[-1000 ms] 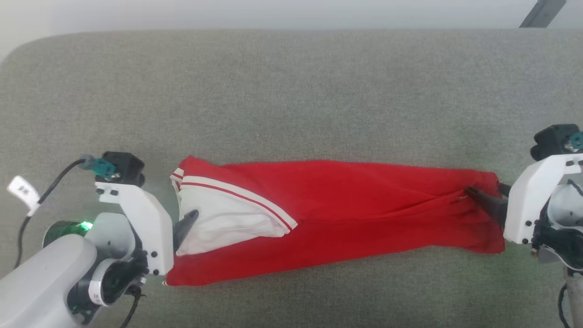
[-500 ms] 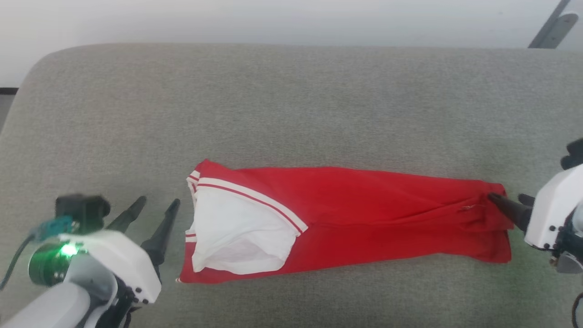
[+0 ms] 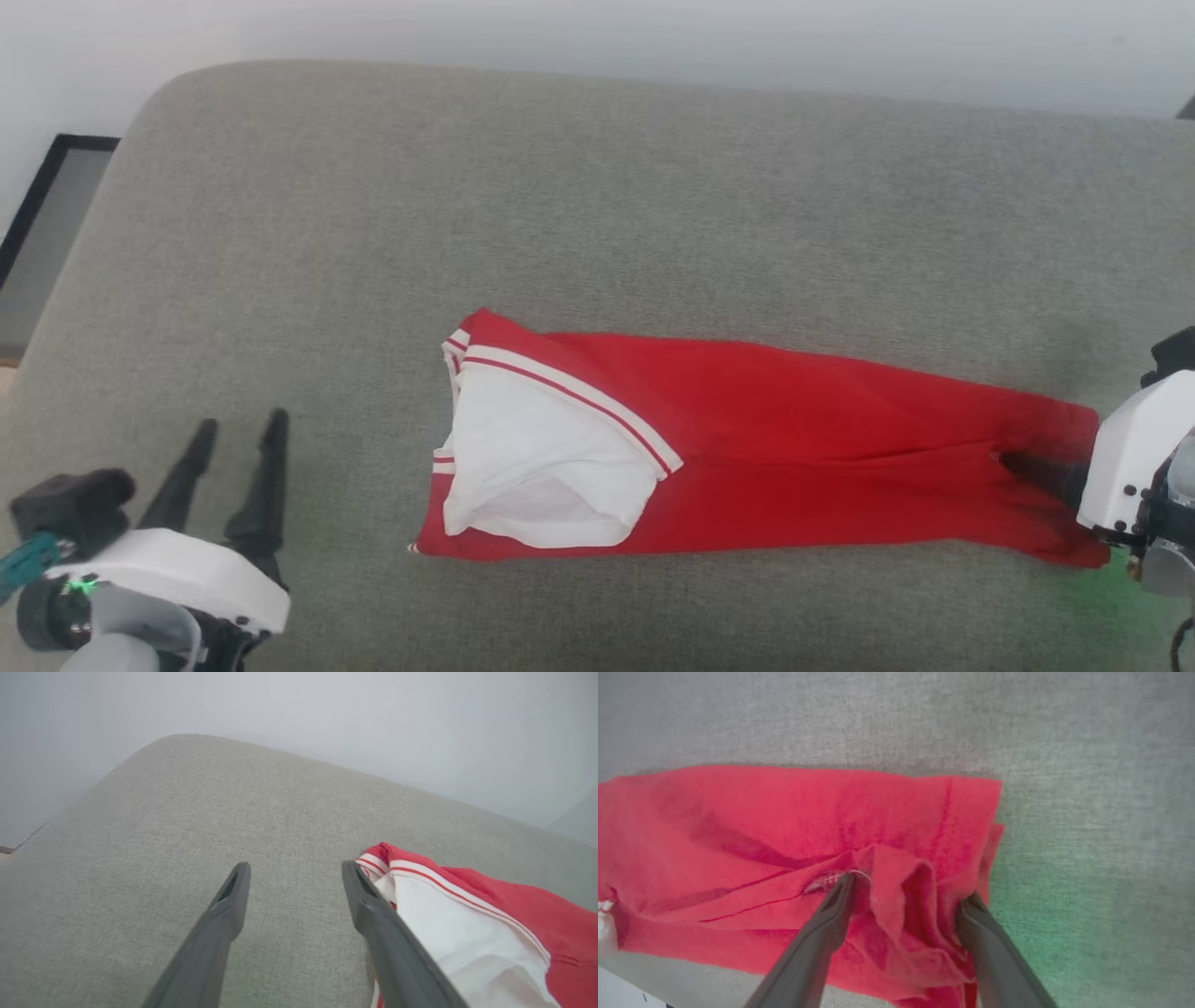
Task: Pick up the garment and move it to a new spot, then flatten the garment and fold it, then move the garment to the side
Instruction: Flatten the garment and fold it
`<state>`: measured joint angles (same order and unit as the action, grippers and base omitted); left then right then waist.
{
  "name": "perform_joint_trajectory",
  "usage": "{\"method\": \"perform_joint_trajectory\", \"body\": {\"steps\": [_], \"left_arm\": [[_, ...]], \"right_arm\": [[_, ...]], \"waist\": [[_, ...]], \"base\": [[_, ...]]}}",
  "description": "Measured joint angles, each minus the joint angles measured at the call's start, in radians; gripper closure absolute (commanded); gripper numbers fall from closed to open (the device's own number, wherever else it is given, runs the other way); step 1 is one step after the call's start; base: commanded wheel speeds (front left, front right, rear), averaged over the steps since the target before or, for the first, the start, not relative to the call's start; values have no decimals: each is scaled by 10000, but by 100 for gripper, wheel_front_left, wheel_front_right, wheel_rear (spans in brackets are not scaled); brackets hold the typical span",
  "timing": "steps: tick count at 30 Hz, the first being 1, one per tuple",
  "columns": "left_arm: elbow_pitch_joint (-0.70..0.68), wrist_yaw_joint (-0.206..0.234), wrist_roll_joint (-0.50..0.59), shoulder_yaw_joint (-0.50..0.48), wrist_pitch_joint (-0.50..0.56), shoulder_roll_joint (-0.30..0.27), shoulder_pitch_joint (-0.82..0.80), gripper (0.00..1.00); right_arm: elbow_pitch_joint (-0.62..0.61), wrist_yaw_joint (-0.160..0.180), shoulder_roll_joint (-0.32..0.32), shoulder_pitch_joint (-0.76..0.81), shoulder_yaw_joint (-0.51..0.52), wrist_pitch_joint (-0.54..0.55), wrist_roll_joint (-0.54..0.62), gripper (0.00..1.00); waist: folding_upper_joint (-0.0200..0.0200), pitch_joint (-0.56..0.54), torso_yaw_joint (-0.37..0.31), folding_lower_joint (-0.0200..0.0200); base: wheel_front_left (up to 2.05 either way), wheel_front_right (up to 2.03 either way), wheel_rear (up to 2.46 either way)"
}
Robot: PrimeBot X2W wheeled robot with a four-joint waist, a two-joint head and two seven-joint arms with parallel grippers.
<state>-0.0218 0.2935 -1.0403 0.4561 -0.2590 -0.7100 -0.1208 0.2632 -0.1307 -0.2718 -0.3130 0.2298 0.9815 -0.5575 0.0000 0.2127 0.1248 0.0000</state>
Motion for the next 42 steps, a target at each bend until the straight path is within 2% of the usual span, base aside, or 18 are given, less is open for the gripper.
{"method": "perform_joint_trajectory", "body": {"steps": [4,5,6,7,9,14,19,22,28,36,42], "left_arm": [[4,-608,857,-1519,-23,999,599,0],[59,-800,1108,-1856,-23,1241,778,0],[138,-991,1302,-2184,-23,1455,938,0],[211,-1156,1419,-2468,-23,1680,1051,0],[295,-1588,1799,-2970,-23,2153,1194,0],[665,-2412,2500,-3662,-23,2863,1412,0],[940,-2895,2934,-4284,-25,3375,1436,0],[1051,-3147,3150,-4439,-23,3567,1415,0],[1218,-3436,3513,-4665,-23,3781,1311,0],[1354,-3776,3967,-4828,-23,3992,970,0],[1398,-3950,4220,-5026,-23,4079,912,0]], "right_arm": [[723,0,-163,-238,-257,4,-205,0],[842,0,-219,-298,-370,27,-284,31],[1007,0,-257,-375,-385,29,-424,70],[1101,2,-268,-424,-410,6,-564,100],[1221,0,-343,-458,-652,36,-736,100],[1172,0,-387,-577,-780,13,-1302,100],[940,0,-499,-624,-671,12,-1712,100],[895,-2,-813,-665,-483,-58,-1697,100],[1081,-2,-1358,-873,56,-240,-1476,100],[2167,-4,-2052,-1313,853,-790,-876,100],[2495,-4,-2259,-1647,723,-897,-731,100]], "waist": [[1,33,199,0],[0,40,236,0],[1,45,267,0],[0,45,297,0],[0,23,350,0],[0,10,309,0],[0,27,198,0],[1,81,117,0],[0,213,-9,0],[1,380,-159,0],[0,409,-310,0]], "base": [[0,0,0],[0,0,0],[0,0,0],[0,0,0],[0,0,0],[0,0,0],[0,0,0],[0,0,0],[0,0,0],[0,0,0],[0,0,0]]}}
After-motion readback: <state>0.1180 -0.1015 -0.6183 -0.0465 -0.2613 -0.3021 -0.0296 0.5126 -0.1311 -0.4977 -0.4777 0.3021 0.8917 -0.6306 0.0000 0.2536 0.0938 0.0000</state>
